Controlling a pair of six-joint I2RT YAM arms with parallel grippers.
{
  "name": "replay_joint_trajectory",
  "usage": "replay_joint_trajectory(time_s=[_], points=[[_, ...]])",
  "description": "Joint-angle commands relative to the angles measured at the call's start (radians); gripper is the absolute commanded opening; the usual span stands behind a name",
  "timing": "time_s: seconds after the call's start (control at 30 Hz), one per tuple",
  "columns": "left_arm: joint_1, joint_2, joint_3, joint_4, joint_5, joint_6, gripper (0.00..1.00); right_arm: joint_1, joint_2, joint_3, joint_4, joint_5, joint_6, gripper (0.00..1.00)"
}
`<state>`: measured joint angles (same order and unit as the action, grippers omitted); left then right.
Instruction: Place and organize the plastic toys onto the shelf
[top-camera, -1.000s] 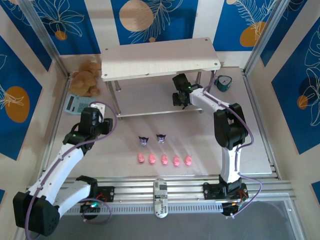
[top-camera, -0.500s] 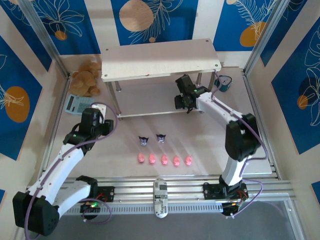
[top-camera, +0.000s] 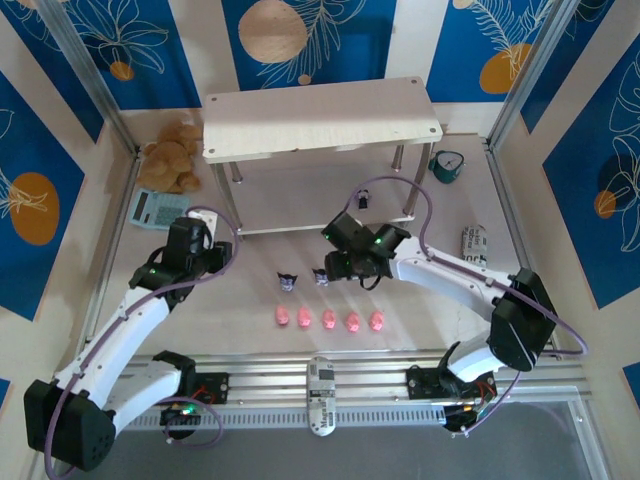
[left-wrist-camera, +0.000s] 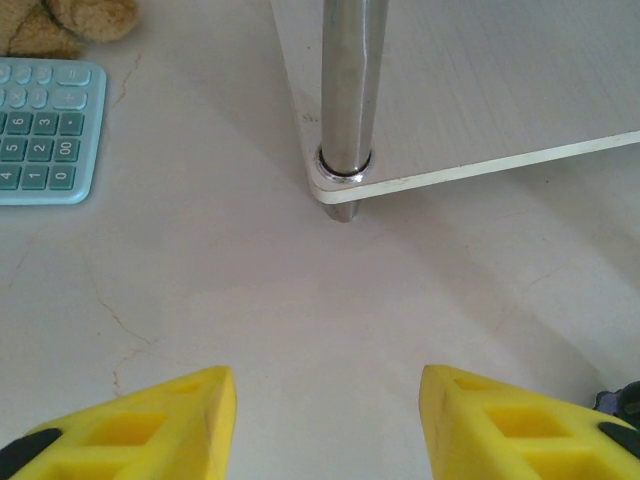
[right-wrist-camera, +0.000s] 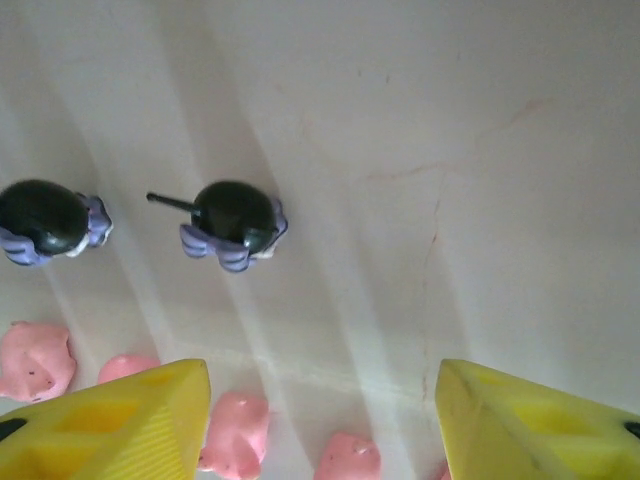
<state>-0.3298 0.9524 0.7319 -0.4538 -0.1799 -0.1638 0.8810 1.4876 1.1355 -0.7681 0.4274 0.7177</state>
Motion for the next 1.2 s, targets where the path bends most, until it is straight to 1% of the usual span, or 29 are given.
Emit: replay_joint_trajectory(time_s=[0.0,0.13,0.2,0.3,0.37,0.57,0.87,1.17], points=[[-0.010,-0.002,-0.011,0.011,0.020,-0.024,0.52,0.037,0.042,0.007,0.028,0.001,0.106,0.63],[-0.011,-0.010,-0.018,0.005,0.018,-0.029,0.52,0.069,0.100,0.027,0.072,-0.032,0.136,0.65],[-0.011,-0.017,-0.021,0.004,0.015,-0.027,0.52,0.080,0.128,0.046,0.067,-0.017,0.153,0.68],[-0.011,-0.024,-0.025,-0.002,0.011,-0.022,0.53,0.081,0.167,0.069,0.060,-0.008,0.171,0.69],[-0.011,-0.027,-0.025,-0.003,0.008,-0.020,0.53,0.076,0.196,0.089,0.050,-0.003,0.185,0.72],[-0.012,-0.031,-0.029,0.008,0.008,-0.018,0.53,0.062,0.252,0.130,0.045,-0.006,0.200,0.73],[-0.011,-0.018,-0.032,0.026,0.003,-0.011,0.53,0.013,0.306,0.152,0.063,-0.057,0.202,0.73],[-0.012,0.012,-0.028,0.043,-0.001,0.002,0.53,0.003,0.351,0.183,0.077,-0.086,0.184,0.73]])
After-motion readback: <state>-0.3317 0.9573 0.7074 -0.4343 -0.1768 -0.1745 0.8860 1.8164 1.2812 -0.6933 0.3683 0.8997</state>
